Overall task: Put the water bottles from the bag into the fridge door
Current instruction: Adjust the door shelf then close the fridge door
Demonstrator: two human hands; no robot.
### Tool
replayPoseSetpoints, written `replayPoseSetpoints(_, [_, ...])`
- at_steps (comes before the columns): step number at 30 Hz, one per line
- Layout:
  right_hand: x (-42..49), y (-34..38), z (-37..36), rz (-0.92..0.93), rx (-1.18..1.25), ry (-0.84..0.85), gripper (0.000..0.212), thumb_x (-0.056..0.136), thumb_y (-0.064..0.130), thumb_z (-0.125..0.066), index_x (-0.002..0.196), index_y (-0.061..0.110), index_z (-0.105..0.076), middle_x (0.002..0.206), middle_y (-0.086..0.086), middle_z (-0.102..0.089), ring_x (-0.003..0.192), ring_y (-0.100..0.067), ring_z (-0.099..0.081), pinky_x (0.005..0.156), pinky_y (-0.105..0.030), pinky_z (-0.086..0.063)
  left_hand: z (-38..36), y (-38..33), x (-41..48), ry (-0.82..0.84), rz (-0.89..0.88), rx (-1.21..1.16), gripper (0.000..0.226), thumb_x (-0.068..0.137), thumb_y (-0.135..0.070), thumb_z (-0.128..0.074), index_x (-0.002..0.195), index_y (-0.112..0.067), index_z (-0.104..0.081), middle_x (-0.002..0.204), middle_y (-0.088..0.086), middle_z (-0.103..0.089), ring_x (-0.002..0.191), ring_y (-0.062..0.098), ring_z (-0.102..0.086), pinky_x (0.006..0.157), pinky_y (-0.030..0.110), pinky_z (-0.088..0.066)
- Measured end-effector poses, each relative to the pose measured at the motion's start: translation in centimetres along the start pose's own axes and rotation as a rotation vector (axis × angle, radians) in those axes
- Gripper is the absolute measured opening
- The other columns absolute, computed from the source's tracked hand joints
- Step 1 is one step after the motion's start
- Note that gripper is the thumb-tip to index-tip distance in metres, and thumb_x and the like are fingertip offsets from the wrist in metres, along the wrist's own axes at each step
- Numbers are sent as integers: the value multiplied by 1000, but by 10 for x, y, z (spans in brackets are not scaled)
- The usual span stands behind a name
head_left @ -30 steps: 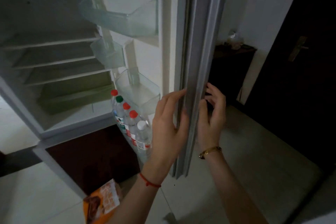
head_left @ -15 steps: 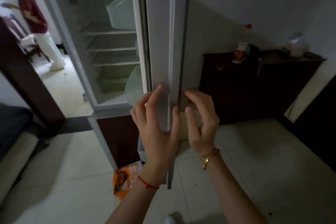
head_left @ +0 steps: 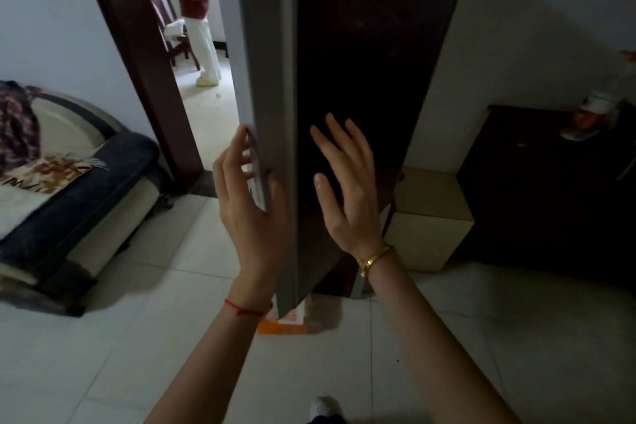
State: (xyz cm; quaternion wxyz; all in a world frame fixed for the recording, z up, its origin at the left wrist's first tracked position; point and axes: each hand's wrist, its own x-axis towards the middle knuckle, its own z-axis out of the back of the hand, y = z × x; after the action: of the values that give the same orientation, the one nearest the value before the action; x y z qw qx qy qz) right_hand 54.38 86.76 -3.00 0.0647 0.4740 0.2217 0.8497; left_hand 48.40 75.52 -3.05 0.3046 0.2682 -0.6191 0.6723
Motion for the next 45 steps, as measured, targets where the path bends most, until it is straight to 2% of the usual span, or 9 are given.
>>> replayPoseSetpoints(3, [17, -14, -22, 6, 29, 74, 49, 95, 16, -49, 144, 8, -42, 157, -9, -30, 150, -26, -15, 120, -48, -22, -3, 21, 18, -57, -6, 62, 59, 88, 6, -54, 145, 4, -37, 133, 21, -50, 112, 31, -57, 90, 43, -52])
replayPoseSetpoints(6, [36, -28, -39, 37, 16, 133, 51, 96, 13, -50, 146, 11, -38, 159, -7, -26, 151, -25, -10, 119, -51, -20, -11, 37, 36, -118, -1, 100, 64, 85, 7, -50, 147, 6, -33, 137, 25, -44, 120, 36, -53, 96, 45, -49])
replayPoseSetpoints(11, [69, -54, -65, 65, -7, 208, 53, 99, 18, -45, 150, 15, -31, 161, -2, -19, 152, -23, -3, 123, -51, -10, -29, 66, 64, -154, 16, 206, 68, 86, 1, -51, 150, 3, -28, 148, 21, -37, 138, 33, -39, 109, 48, -39])
replayPoseSetpoints(19, [114, -95, -101, 82, 6, 262, 53, 101, 21, -40, 152, 18, -24, 163, 2, -13, 152, -20, 3, 124, -49, -3, -61, 105, 98, -184, 28, 324, 63, 89, -1, -52, 149, 0, -32, 153, 17, -34, 146, 25, -30, 118, 42, -31])
replayPoseSetpoints(30, [154, -142, -146, 84, -70, 310, 55, 101, 24, -38, 153, 21, -20, 163, 3, -10, 152, -21, 5, 124, -49, 0, -116, 151, 129, 65, 91, 335, 70, 86, 0, -51, 152, -11, -31, 160, 6, -26, 149, 16, -22, 120, 18, -18])
replayPoseSetpoints(38, [186, -177, -181, 11, -242, 283, 56, 100, 28, -34, 154, 22, -18, 163, 3, -9, 152, -23, 4, 123, -53, -2, -156, 208, 168, 190, 104, 302, 74, 87, -4, -52, 155, -14, -24, 163, 4, -17, 152, 17, -17, 121, 44, -28])
replayPoseSetpoints(40, [190, -186, -186, -13, -282, 276, 57, 101, 28, -34, 154, 23, -16, 163, 3, -7, 152, -22, 5, 123, -52, -2, -167, 219, 176, 208, 103, 298, 76, 86, -4, -52, 155, -14, -23, 163, 5, -16, 152, 17, -15, 121, 43, -27])
replayPoseSetpoints(43, [194, -199, -194, -51, -345, 277, 57, 101, 28, -34, 154, 23, -15, 163, 4, -6, 152, -22, 5, 123, -52, -2, -183, 232, 184, 234, 105, 282, 77, 85, -2, -52, 155, -13, -22, 164, 7, -13, 153, 18, -12, 123, 28, -17])
replayPoseSetpoints(45, [197, -208, -199, -73, -390, 280, 57, 101, 29, -34, 154, 23, -14, 163, 4, -5, 152, -22, 6, 123, -52, -2, -191, 242, 189, 263, 98, 261, 78, 84, 0, -52, 155, -12, -21, 165, 9, -10, 153, 18, -10, 122, 25, -15])
